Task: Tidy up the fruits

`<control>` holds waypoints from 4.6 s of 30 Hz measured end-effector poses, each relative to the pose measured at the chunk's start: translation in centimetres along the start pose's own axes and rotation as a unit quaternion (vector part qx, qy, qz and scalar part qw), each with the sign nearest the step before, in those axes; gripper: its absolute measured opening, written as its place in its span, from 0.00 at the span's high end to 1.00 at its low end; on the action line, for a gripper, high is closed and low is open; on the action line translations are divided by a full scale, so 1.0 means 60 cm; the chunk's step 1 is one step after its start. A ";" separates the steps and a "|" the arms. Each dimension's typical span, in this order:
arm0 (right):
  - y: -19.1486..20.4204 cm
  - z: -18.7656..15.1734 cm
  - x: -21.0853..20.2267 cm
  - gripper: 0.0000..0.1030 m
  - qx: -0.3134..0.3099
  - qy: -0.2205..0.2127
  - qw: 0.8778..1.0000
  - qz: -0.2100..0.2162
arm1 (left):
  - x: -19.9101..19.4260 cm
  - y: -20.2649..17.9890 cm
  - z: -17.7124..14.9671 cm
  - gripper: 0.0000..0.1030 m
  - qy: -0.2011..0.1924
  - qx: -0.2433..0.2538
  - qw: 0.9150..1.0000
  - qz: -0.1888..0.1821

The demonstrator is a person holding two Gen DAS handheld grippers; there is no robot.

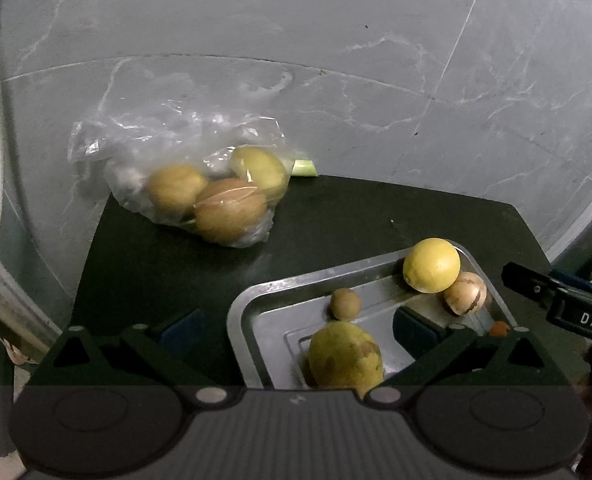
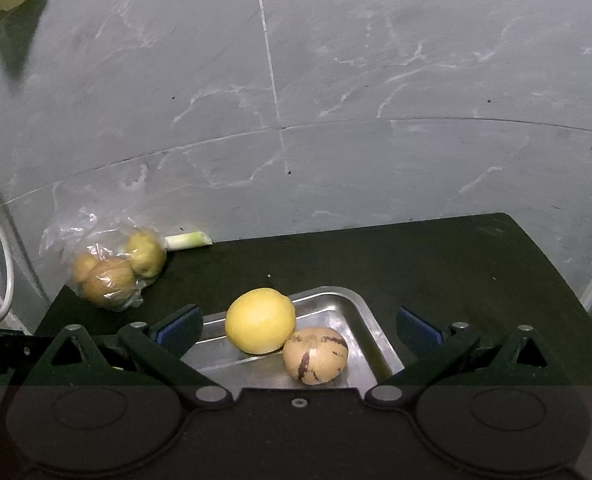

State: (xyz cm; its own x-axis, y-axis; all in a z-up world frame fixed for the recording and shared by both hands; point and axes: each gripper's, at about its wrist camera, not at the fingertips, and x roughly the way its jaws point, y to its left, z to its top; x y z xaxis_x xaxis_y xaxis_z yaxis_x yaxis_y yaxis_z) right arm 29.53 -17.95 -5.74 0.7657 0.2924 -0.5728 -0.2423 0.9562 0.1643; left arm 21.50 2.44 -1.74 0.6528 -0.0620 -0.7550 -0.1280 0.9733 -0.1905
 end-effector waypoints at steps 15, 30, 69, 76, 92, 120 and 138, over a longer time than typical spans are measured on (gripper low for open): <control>0.033 -0.022 -0.068 0.01 -0.012 -0.019 1.000 -0.014 | -0.037 0.011 -0.030 0.00 -0.026 -0.011 1.000 -0.009; 0.018 -0.039 -0.125 0.01 -0.015 -0.038 0.999 0.027 | -0.099 -0.016 -0.056 0.00 -0.060 -0.038 0.997 0.029; -0.038 -0.086 -0.247 0.01 -0.082 -0.079 0.989 0.096 | -0.227 -0.086 -0.193 0.00 -0.142 -0.125 0.976 0.109; -0.039 -0.099 -0.257 0.01 -0.073 -0.073 0.989 0.107 | -0.247 -0.092 -0.208 0.00 -0.144 -0.116 0.975 0.124; -0.029 -0.114 -0.268 0.01 -0.061 -0.064 0.992 0.086 | -0.251 -0.096 -0.223 0.00 -0.128 -0.077 0.983 0.102; 0.046 -0.164 -0.310 0.01 -0.053 -0.068 0.996 0.031 | -0.269 -0.022 -0.248 0.00 -0.136 -0.027 0.988 0.065; 0.085 -0.202 -0.347 0.01 -0.038 -0.068 0.997 -0.003 | -0.286 0.009 -0.274 0.00 -0.133 0.008 0.990 0.039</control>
State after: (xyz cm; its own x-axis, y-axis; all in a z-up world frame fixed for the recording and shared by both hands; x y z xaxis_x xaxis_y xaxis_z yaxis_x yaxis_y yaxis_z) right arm 5.13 -19.30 -2.69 0.8392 0.2915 -0.4592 -0.2790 0.9554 0.0967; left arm -2.06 0.39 0.80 0.8157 0.0725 -0.5740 -0.1753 0.9764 -0.1258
